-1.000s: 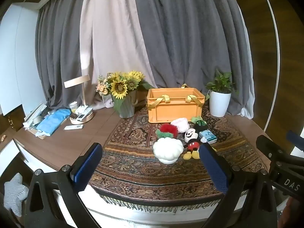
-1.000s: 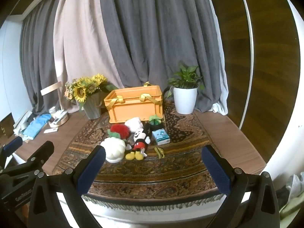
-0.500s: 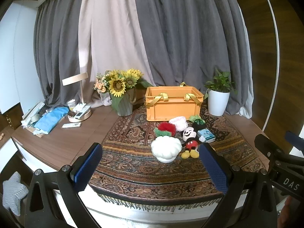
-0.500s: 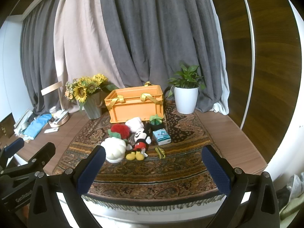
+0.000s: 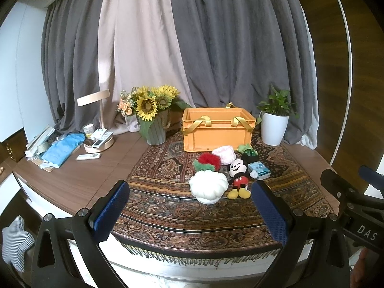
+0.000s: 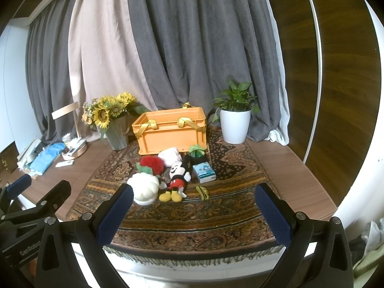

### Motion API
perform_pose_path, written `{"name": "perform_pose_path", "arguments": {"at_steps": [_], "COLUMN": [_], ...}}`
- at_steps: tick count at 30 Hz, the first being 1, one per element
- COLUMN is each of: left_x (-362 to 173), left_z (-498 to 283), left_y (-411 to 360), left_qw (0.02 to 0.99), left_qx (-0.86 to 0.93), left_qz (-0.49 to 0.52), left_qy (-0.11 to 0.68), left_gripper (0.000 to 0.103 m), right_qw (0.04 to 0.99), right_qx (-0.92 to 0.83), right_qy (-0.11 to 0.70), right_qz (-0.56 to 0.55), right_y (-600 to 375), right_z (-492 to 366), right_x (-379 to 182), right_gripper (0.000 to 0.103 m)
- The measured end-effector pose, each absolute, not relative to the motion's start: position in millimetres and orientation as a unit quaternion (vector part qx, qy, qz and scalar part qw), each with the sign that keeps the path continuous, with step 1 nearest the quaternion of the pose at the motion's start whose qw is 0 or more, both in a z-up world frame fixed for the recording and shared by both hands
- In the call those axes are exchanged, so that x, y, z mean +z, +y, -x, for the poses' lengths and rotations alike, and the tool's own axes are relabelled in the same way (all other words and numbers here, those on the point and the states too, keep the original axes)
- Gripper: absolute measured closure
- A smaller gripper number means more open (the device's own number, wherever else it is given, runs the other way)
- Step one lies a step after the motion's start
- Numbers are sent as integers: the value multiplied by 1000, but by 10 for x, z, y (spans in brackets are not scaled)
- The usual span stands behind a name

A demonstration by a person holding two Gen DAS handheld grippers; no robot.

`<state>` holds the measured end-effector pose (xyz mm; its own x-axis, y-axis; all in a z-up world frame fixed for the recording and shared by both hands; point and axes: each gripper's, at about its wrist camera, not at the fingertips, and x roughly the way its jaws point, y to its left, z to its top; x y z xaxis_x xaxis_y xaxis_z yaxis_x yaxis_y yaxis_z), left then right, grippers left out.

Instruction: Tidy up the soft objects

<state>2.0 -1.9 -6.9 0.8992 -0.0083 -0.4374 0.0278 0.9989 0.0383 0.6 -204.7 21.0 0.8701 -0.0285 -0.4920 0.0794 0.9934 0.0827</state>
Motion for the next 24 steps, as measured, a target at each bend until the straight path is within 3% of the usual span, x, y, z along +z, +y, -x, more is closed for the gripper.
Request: {"name": "perform_pose_path", "arguments": {"at_steps": [24], "left_x": [-100], "left_z": [-23], "left_y": [-23], "left_qw": [972], "left_qx": [-17], "left_qz": [-20], "left_qy": [231], "left_gripper": [0], "right_qw": [965], "right_qx": [-28], "right_qy": [257], "right_qz": [-51], "right_y": [-2064], "right_z": [-1], "right_x": [182], "right_gripper": [1]}}
